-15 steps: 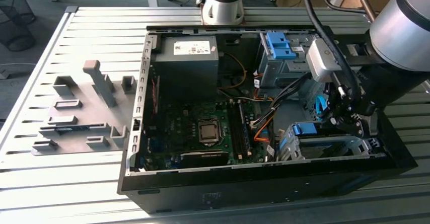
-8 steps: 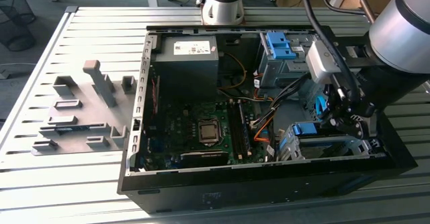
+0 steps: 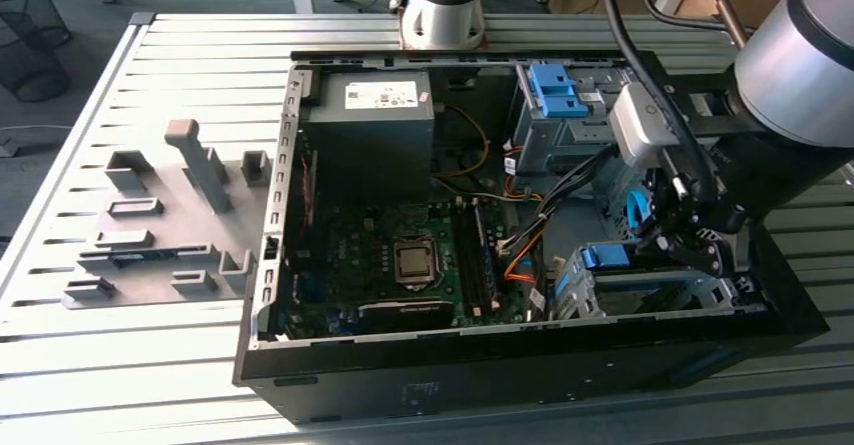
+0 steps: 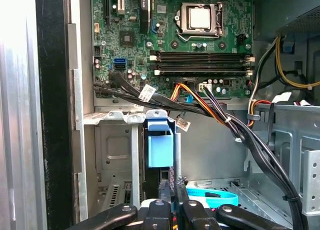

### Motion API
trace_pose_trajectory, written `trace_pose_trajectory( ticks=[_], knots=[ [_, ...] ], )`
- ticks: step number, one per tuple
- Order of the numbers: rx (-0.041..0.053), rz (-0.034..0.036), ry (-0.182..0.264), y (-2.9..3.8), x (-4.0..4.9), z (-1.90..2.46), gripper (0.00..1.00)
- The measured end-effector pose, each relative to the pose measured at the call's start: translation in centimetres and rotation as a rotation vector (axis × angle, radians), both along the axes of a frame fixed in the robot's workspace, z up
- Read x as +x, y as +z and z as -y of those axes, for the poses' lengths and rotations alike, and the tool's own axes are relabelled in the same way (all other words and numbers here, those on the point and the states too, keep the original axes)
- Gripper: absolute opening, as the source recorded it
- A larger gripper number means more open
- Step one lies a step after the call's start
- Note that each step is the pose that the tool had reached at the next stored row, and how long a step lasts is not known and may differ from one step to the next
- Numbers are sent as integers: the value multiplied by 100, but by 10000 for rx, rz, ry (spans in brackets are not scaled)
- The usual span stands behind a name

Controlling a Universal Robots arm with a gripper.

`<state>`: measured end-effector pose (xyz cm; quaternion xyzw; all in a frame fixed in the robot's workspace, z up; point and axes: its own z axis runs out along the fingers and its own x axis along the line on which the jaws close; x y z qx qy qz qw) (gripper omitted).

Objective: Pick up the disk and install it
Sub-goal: 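Insert the second disk wire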

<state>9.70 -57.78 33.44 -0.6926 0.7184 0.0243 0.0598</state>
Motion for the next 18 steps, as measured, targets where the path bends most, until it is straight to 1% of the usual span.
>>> trace_pose_trajectory(
  ticks=[6, 12, 18],
  knots=[
    [1, 0, 2, -19, 1, 0, 16],
    [-6, 0, 2, -55, 1, 1, 16],
    [-4, 0, 2, -66, 1, 2, 16]
  ],
)
